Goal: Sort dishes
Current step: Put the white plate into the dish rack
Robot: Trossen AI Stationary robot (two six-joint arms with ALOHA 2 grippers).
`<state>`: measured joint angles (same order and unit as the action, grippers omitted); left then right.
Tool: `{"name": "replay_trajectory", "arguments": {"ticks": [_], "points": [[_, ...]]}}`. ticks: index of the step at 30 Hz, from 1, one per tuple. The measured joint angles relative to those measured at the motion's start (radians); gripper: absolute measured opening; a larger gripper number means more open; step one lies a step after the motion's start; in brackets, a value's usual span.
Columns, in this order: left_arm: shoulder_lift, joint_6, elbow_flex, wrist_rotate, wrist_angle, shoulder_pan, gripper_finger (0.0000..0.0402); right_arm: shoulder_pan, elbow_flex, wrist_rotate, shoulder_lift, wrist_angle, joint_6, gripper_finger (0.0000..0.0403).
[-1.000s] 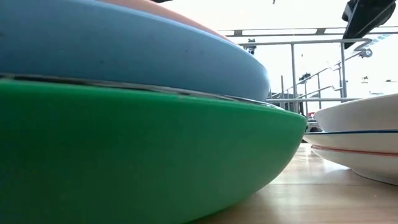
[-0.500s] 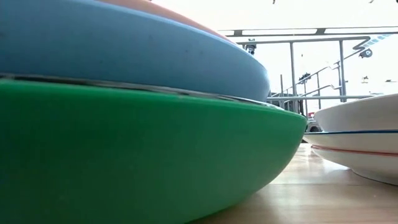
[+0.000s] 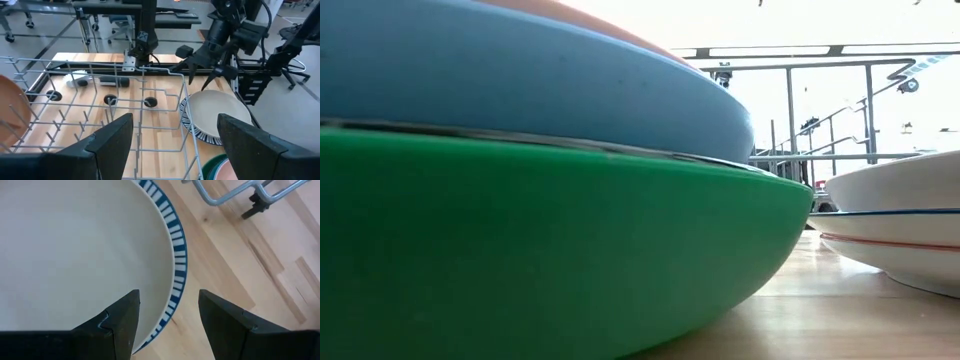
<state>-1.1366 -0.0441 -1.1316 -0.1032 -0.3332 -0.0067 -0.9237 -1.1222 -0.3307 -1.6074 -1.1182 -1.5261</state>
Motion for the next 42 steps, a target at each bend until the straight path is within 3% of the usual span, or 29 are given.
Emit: {"name": "replay_trajectory", "arguments": {"ticks": [9,22,35,42], "points": [[-0.001,0.001,0.0,0.0,-0.007,0.0,0.0279,0.0,0.071,-0.012,0.025,0.049,0.011,0.0195],[-0.001,0.001,0.0,0.0,-0.013,-0.006,0.0279,-0.001,0.206,-0.09,0.049,0.213,0.167,0.0195],[-0.017,0.001,0.001,0.0,-0.01,-0.006,0.0279,-0.001,0.273,-0.084,0.047,0.362,0.174,0.0193],[-0.033,0.001,0.001,0.0,-0.011,-0.006,0.0279,-0.001,0.274,-0.088,0.047,0.365,0.177,0.0152]]}}
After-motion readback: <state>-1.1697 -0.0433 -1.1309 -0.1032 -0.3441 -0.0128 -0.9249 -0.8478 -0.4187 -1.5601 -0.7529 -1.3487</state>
